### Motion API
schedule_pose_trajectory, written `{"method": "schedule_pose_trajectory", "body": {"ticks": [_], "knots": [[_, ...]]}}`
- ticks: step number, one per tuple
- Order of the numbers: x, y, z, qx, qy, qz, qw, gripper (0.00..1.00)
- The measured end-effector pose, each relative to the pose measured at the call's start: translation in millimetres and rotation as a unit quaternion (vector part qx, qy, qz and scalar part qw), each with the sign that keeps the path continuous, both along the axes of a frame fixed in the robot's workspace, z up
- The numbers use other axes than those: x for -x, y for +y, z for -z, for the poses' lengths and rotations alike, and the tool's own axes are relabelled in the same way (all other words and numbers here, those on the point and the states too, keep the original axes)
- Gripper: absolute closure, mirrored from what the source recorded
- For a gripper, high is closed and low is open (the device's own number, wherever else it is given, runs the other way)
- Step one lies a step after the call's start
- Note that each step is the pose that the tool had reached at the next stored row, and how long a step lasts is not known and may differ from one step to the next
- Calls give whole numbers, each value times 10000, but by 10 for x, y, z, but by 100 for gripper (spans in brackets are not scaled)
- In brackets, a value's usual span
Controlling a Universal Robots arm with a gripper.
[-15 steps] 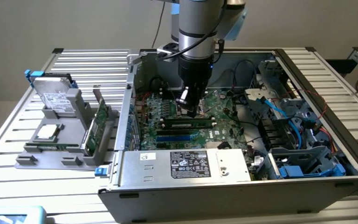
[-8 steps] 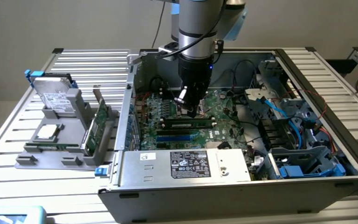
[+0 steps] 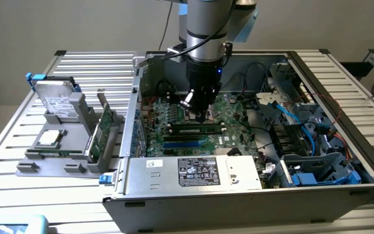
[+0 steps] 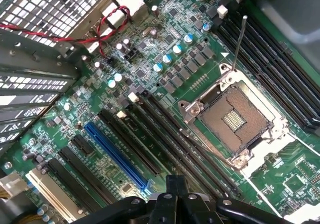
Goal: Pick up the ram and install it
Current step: 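Press down the ram until it locks into place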
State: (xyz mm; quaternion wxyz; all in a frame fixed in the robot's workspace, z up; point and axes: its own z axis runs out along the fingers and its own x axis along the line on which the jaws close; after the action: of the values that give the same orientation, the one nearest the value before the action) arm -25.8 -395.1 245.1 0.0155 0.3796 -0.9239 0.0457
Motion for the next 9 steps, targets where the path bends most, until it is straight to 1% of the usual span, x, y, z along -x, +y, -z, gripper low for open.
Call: {"method": "schedule_pose_trajectory", "body": {"ticks": [4,9], "knots": [[0,0,0,0,-13,242,9997,89],[0,0,0,0,-30,552,9985,89]]}}
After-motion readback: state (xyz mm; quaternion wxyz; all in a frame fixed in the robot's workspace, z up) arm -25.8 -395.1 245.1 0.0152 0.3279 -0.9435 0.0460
